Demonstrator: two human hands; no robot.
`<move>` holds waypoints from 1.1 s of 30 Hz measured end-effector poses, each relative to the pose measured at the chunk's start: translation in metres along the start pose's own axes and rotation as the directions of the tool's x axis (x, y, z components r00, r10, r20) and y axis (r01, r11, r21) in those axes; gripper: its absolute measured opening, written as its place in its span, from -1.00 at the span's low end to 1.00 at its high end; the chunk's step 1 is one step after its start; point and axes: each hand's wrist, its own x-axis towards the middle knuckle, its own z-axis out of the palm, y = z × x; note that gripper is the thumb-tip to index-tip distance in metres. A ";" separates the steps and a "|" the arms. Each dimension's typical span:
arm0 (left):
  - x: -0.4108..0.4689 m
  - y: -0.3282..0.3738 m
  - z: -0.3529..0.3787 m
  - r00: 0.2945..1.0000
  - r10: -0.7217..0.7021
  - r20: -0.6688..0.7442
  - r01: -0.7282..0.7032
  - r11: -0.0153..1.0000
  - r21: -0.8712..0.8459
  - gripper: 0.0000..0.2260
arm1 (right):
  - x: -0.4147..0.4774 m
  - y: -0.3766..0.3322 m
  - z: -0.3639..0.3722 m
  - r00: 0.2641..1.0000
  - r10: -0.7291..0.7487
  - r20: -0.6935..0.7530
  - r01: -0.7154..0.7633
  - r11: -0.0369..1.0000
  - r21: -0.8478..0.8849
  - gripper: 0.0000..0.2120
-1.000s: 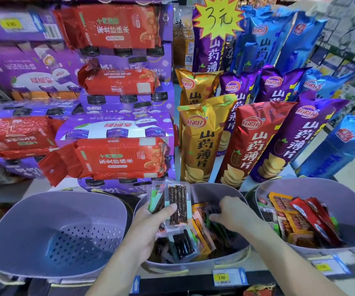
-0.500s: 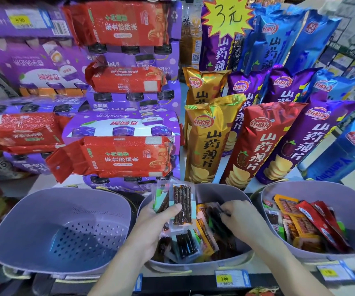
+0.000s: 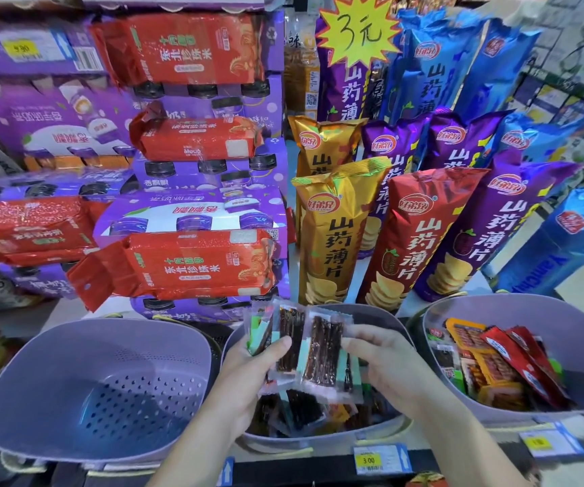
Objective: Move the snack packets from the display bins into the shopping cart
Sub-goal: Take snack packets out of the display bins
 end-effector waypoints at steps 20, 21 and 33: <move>-0.009 0.009 0.002 0.998 -0.022 0.057 0.028 0.993 -0.113 -0.75 | 0.009 0.001 0.029 0.995 -0.065 -0.080 0.077 0.986 0.150 -0.77; -0.009 0.009 0.001 0.998 -0.018 0.068 0.025 0.994 -0.106 -0.75 | 0.010 0.001 0.032 0.993 -0.064 -0.096 0.077 0.988 0.137 -0.77; -0.007 0.002 -0.003 0.985 0.038 0.167 -0.035 0.999 -0.021 -0.67 | 0.016 0.000 0.049 0.966 -0.103 -0.238 0.068 0.986 -0.151 -0.88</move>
